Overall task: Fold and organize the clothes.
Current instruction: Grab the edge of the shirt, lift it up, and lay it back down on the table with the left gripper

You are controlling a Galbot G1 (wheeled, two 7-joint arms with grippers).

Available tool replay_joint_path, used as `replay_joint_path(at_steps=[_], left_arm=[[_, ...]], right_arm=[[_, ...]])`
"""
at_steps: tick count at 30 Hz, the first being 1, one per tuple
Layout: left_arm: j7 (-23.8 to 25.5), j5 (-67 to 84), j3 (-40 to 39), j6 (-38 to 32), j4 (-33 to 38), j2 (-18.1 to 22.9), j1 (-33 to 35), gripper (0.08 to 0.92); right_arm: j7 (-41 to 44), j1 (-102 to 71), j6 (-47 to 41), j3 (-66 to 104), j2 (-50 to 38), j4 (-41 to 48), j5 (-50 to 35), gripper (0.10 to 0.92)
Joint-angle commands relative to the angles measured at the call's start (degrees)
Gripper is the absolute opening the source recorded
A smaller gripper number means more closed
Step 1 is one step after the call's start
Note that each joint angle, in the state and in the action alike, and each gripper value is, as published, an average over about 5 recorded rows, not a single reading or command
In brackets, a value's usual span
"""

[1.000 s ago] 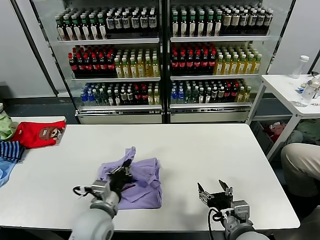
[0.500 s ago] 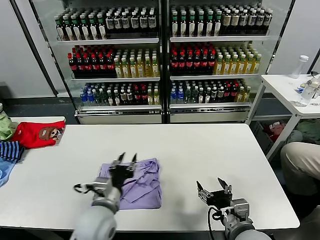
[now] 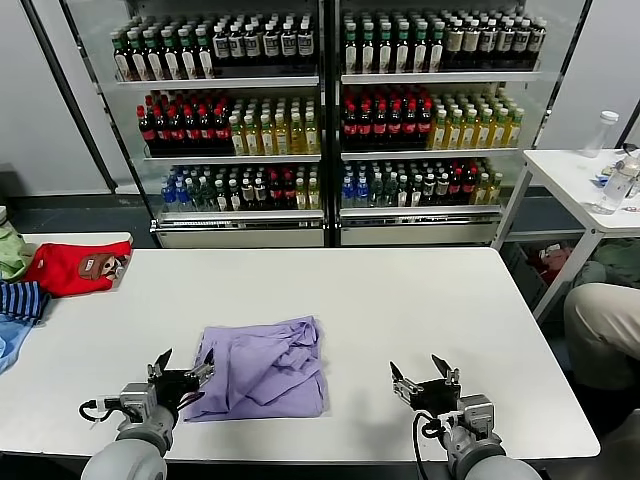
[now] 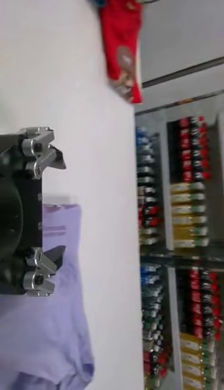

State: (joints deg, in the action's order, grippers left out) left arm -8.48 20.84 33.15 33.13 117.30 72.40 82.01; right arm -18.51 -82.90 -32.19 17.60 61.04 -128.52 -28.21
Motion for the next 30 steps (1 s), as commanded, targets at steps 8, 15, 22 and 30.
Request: replay_joint_path(at_steps=[8, 15, 22, 30], left_arm=[[3.5, 6.8, 0.6, -1.5, -8.0, 1.3, -2.1, 0.784], [3.5, 7.6, -0.3, -1.3, -7.1, 2.0, -1.8, 0.585], [3.1, 6.9, -0.3, -1.3, -6.6, 2.6, -2.6, 0.386], [1.6, 2.7, 10.8, 0.2, 6.2, -1.6, 1.1, 0.157]], right_arm=[[0.0, 0.4, 0.1, -0.3, 0.3, 0.4, 0.2, 0.823], [0.0, 0.2, 0.1, -0.6, 0.6, 0.4, 0.4, 0.823], [0.0, 0.1, 0.1, -0.7, 0.9, 0.4, 0.6, 0.823], [0.1, -0.1, 0.2, -0.2, 0.8, 0.3, 0.7, 0.823]])
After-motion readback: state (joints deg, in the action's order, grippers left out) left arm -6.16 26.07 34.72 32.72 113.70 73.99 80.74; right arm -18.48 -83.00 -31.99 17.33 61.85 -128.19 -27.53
